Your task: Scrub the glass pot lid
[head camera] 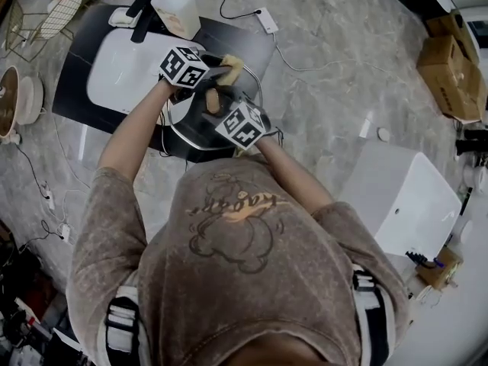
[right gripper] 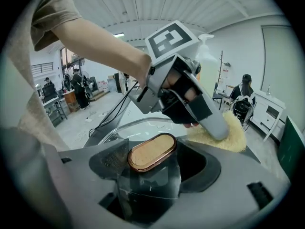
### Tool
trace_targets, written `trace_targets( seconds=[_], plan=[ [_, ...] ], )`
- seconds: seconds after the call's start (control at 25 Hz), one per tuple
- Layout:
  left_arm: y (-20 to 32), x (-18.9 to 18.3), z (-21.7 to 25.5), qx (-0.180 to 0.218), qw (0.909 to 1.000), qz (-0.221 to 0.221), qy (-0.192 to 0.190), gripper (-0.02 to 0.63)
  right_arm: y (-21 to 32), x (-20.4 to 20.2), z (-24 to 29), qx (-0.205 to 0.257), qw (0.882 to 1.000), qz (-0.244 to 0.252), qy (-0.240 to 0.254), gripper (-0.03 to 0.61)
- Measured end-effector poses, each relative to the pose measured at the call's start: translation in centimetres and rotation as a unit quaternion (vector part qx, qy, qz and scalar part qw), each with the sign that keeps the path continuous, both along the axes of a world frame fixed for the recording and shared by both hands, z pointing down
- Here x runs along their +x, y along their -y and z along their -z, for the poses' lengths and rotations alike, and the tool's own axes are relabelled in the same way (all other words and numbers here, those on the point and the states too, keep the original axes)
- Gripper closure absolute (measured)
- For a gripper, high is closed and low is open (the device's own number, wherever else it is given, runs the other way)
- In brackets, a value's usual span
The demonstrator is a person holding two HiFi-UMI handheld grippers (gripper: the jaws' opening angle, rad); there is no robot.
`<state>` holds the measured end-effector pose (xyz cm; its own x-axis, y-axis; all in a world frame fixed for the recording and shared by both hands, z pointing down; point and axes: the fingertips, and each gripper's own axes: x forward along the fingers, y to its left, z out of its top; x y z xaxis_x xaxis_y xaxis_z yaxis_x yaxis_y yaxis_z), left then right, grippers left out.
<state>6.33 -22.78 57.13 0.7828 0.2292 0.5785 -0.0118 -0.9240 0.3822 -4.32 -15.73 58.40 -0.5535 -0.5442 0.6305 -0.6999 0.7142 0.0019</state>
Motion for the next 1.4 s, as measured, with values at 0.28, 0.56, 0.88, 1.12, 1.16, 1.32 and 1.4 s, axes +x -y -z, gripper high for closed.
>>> trace_targets(
  seconds=[0.28, 0.56, 0.88, 1.12, 1.16, 1.32, 1.4],
  plan=[
    [-1.9, 0.6, -1.7, -0.046, 0.9959, -0.071, 0.033, 0.548, 0.0, 0.2, -0.1, -0.003, 1.000, -0.003, 0.006, 0.273],
    [-3.3, 1.2, -2.5, -0.046, 0.9912, -0.112, 0.054, 0.548, 0.0, 0.2, -0.3, -0.006, 1.000, -0.007, 0.001, 0.266],
    [-3.4, 1.3, -3.4, 0.004, 0.9857, -0.139, 0.095, 0.549, 0.2, 0.2, -0.3, -0.003, 1.000, -0.014, -0.001, 0.267],
    [-3.4, 1.2, -3.8, 0.065, 0.9801, -0.161, 0.097, 0.548, 0.2, 0.2, -0.4, -0.002, 1.000, -0.017, -0.005, 0.268],
    [-3.4, 1.2, -3.8, 0.073, 0.9791, -0.164, 0.095, 0.548, 0.2, 0.2, -0.4, -0.001, 1.000, -0.018, -0.005, 0.268],
    [-3.2, 1.2, -3.7, 0.097, 0.9766, -0.169, 0.091, 0.548, 0.2, 0.3, -0.5, 0.001, 1.000, -0.019, -0.012, 0.268],
    [-3.1, 1.2, -3.7, 0.100, 0.9772, -0.164, 0.090, 0.548, 0.2, 0.3, -0.5, 0.003, 1.000, -0.018, -0.014, 0.268]
  ],
)
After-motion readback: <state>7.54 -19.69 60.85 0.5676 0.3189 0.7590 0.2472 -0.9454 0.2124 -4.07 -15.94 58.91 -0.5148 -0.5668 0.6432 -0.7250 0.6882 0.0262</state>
